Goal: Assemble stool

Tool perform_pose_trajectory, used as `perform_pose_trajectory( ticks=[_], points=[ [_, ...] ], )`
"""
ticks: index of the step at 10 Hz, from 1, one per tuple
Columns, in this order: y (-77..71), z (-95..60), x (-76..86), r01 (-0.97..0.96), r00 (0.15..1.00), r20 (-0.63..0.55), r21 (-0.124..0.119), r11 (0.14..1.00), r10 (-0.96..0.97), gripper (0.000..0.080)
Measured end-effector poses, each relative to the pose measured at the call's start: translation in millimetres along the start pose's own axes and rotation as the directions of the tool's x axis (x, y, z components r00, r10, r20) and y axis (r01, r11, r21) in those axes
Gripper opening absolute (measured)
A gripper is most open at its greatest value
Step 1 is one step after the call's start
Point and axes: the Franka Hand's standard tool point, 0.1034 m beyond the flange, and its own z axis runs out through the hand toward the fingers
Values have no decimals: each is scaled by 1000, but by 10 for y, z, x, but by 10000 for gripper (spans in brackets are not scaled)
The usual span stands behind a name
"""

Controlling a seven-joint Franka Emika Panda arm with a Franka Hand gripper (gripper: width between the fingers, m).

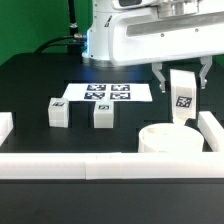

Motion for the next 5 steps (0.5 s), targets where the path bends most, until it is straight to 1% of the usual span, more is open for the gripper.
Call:
perform_pose_trajectory(
  ticks=[1, 2, 3, 5],
  points=[
    [-64, -1, -1, -17, 993, -119, 23, 1000, 20, 325],
    [-140, 21, -82, -9, 985, -173, 37, 999, 15, 325],
    [-133, 30, -78, -5, 981, -191, 38, 999, 12, 325],
    [-130, 40, -89, -2, 983, -186, 37, 999, 9, 325]
  ],
)
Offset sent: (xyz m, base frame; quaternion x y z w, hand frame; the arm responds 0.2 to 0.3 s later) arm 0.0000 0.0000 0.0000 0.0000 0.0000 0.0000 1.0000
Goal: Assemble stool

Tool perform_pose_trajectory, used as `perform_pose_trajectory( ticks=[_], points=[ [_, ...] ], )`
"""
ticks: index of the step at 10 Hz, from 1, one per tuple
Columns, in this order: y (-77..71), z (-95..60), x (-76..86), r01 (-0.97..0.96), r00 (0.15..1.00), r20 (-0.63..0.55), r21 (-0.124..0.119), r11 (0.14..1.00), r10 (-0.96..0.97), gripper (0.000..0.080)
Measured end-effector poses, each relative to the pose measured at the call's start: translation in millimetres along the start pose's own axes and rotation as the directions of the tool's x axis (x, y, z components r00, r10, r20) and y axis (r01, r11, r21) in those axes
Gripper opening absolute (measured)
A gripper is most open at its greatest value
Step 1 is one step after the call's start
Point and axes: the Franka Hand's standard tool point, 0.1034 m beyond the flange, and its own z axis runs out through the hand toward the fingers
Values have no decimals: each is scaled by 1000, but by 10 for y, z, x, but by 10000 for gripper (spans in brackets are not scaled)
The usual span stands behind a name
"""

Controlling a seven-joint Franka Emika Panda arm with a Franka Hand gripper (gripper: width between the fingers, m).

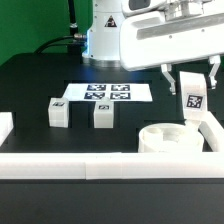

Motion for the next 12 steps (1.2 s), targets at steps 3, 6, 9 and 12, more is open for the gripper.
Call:
perform_pose_trajectory(
  ticks=[3, 6, 9, 12],
  points=[
    [-5, 23, -48, 15, 1000, -7, 0, 1000, -15, 325],
    [23, 65, -85, 30, 1000, 2, -4, 1000, -30, 325],
    [43, 97, -114, 43, 999, 8, -7, 999, -43, 325],
    [35, 145, -155, 46, 999, 4, -6, 999, -46, 325]
  ],
)
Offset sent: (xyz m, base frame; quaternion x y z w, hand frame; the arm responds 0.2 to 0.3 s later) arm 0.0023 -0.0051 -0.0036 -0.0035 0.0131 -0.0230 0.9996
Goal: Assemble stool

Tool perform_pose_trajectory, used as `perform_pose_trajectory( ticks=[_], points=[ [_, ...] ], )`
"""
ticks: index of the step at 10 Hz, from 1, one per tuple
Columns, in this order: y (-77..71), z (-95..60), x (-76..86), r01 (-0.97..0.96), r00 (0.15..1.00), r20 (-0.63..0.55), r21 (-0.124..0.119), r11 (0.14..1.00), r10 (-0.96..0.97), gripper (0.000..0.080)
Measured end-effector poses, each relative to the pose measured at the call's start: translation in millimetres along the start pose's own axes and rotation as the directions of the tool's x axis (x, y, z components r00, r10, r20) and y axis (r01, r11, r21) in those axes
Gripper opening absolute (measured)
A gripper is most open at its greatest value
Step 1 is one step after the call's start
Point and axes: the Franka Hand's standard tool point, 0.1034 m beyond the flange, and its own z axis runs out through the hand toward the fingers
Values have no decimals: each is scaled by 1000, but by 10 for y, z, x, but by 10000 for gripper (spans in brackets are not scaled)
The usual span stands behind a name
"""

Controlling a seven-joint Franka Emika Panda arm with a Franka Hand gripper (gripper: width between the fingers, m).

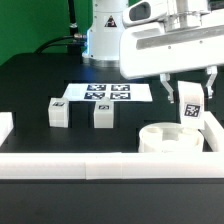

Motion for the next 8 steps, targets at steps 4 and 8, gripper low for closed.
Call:
perform_pose_trajectory(
  ticks=[4, 8],
  points=[
    [2, 0, -27, -1, 999, -54, 4, 1000, 1, 325],
    [5, 17, -56, -1, 998, -58, 3, 1000, 1, 594]
  ],
)
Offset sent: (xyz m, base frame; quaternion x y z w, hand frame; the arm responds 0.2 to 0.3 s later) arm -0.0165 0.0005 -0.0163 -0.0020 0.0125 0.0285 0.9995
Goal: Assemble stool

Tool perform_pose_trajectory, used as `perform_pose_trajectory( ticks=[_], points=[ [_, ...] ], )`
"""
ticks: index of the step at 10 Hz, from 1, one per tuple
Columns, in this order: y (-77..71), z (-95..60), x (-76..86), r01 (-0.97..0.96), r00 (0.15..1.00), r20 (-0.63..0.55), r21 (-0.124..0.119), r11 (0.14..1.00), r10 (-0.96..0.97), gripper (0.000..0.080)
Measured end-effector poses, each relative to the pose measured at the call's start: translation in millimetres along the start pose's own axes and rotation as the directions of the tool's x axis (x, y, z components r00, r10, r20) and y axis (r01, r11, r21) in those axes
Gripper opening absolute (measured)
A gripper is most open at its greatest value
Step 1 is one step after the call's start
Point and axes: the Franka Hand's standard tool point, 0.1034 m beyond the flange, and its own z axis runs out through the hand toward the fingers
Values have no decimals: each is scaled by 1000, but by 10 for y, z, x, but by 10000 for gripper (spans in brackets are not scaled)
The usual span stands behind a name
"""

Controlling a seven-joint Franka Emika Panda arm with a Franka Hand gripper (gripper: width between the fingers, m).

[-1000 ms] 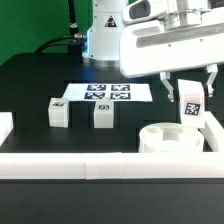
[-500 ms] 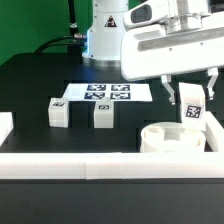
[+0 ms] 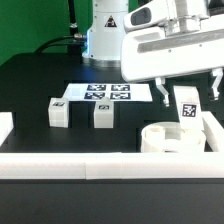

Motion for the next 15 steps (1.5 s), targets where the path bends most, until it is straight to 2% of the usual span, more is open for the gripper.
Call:
perform_pose_trajectory(
  ticks=[3, 8, 12, 13, 15],
  points=[
    [8, -5, 7, 13, 1000, 15, -1, 1000, -13, 638],
    [-19, -192, 234, 27, 997, 69, 4, 1000, -27, 649],
    [15, -138, 161, 76, 993, 95, 3, 997, -76, 649],
    [48, -121, 106, 97, 981, 168, 5, 995, -96, 649],
    [94, -127, 133, 139, 949, 284, 24, 990, -140, 649]
  ],
)
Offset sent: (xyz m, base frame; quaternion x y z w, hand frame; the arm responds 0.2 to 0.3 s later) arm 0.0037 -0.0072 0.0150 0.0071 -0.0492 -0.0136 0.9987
